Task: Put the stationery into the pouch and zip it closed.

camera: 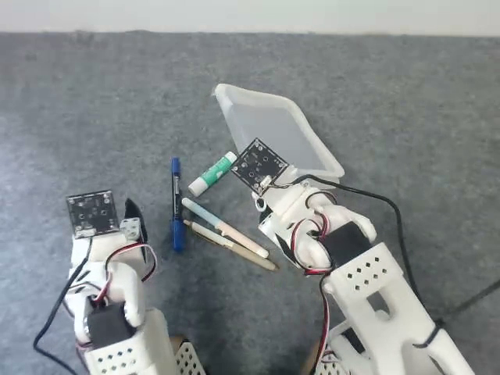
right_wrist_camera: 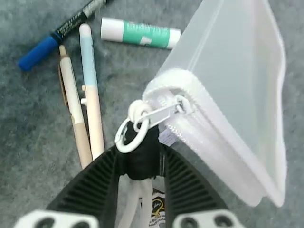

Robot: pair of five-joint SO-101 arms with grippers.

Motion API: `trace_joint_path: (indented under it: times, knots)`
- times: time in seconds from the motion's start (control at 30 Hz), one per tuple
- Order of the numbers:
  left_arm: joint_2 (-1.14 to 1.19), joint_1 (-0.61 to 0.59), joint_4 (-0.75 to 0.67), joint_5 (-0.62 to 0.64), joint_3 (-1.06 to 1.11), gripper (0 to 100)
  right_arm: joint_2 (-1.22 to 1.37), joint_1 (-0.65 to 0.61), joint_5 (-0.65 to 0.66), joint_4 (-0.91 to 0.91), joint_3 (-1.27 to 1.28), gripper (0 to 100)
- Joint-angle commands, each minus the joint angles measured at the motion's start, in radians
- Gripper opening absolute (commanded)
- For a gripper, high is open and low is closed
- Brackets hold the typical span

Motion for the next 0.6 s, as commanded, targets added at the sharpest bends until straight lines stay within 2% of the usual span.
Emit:
trace_joint_path:
  times: [0.0,0.17,0.43,0.57]
  knots:
    - [-0.020,0.048,-0.044,0.002,-0.133,13,-0.041,-0.007,0.017,-0.010,-0.115,0.6]
    - [-0.018,0.112,-0.044,0.115,-0.180,14,-0.047,-0.033,0.008,0.018,-0.107,0.6]
    - [-0.017,0.244,-0.044,0.170,-0.199,14,-0.050,-0.030,-0.026,0.018,-0.095,0.6]
    - [-0.017,0.275,-0.038,0.232,-0.209,24,-0.051,-0.030,-0.029,0.008,-0.078,0.6]
